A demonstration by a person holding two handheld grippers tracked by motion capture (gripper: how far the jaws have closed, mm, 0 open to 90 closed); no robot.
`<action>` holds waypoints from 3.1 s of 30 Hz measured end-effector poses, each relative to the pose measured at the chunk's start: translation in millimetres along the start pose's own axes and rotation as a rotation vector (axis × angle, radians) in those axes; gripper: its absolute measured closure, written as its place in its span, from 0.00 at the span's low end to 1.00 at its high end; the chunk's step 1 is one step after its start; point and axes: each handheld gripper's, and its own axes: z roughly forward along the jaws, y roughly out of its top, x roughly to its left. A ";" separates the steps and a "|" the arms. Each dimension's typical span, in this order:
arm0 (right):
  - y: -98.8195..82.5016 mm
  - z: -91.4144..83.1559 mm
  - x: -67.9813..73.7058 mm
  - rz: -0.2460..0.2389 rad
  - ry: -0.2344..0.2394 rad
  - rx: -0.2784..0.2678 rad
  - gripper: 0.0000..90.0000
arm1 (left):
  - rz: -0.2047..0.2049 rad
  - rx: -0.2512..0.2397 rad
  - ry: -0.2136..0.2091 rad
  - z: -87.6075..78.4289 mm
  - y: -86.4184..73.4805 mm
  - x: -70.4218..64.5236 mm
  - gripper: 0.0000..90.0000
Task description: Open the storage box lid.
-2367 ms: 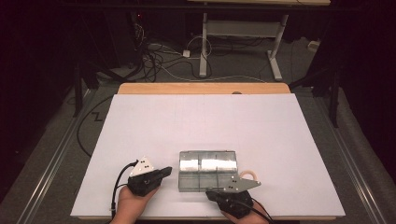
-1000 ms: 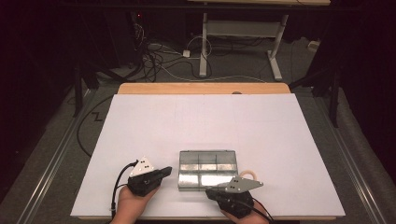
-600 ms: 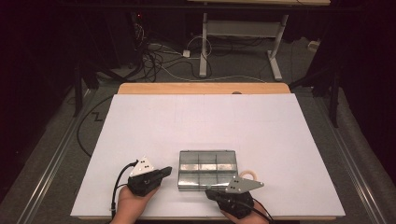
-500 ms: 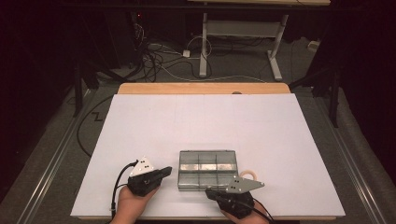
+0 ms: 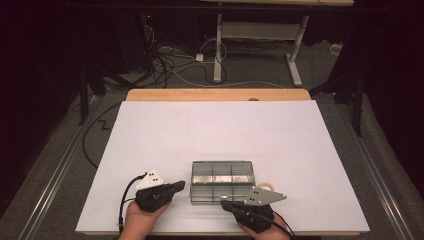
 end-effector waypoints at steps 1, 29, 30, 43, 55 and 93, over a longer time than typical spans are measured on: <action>0.7 -0.4 -0.1 -0.004 0.000 -0.003 1.00 | -0.001 -0.001 -0.005 -0.8 0.3 -0.8 0.98; 12.2 -9.0 -2.5 -0.011 -0.019 -0.046 1.00 | 0.047 -0.035 -0.089 1.6 6.8 -26.1 0.98; 11.8 -8.8 -2.4 -0.011 -0.022 -0.045 1.00 | 0.048 -0.037 -0.090 1.6 7.0 -26.3 0.98; 9.3 -8.4 -2.9 -0.010 -0.027 -0.039 1.00 | 0.045 -0.045 -0.093 0.7 7.3 -26.6 0.98; 3.7 -20.0 -12.2 0.003 -0.074 -0.041 1.00 | 0.046 -0.059 -0.097 0.1 10.4 -24.2 0.98; -13.4 -66.6 -58.4 0.092 -0.260 -0.083 1.00 | 0.069 -0.087 -0.085 8.7 21.6 -16.3 0.98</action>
